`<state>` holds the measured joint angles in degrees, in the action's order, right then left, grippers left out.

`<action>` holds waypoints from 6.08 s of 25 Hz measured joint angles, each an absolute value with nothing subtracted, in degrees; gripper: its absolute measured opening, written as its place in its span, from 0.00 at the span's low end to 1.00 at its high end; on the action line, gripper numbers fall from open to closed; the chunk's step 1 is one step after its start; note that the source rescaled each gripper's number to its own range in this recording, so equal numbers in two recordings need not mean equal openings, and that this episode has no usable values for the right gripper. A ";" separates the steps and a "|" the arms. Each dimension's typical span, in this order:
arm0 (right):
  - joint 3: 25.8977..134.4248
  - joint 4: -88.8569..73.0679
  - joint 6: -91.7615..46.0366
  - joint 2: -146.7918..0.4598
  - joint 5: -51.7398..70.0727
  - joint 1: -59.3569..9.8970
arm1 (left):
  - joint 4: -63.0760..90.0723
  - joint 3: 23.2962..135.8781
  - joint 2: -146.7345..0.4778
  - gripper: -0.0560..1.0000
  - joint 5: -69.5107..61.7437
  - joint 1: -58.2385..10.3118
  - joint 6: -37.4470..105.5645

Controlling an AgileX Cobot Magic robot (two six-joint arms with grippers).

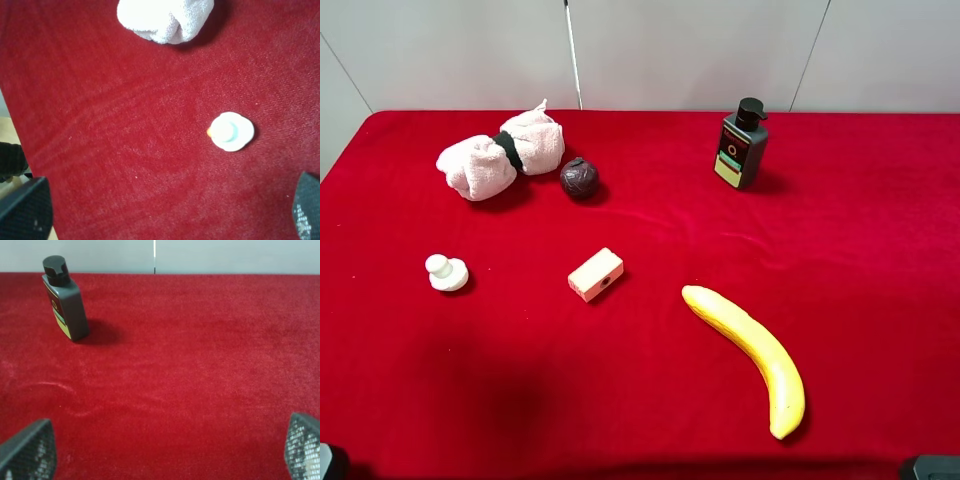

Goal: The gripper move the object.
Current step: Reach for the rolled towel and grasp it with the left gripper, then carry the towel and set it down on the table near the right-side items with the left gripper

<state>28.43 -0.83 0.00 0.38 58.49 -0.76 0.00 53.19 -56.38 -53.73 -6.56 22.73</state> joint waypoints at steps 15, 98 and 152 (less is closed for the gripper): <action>28.43 -0.83 0.00 0.38 58.44 -0.76 | -1.76 64.50 -78.54 0.94 -47.80 -6.52 27.95; 28.43 -0.87 0.00 0.38 58.49 -0.76 | -2.70 70.03 -119.09 0.07 -21.98 -10.56 30.75; 28.43 -0.87 0.00 0.38 58.44 -0.76 | -1.96 96.86 -109.91 0.05 -50.41 -30.95 26.45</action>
<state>28.43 -0.87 0.00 0.38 58.44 -0.76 -1.96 96.86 -109.91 -50.41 -30.95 26.45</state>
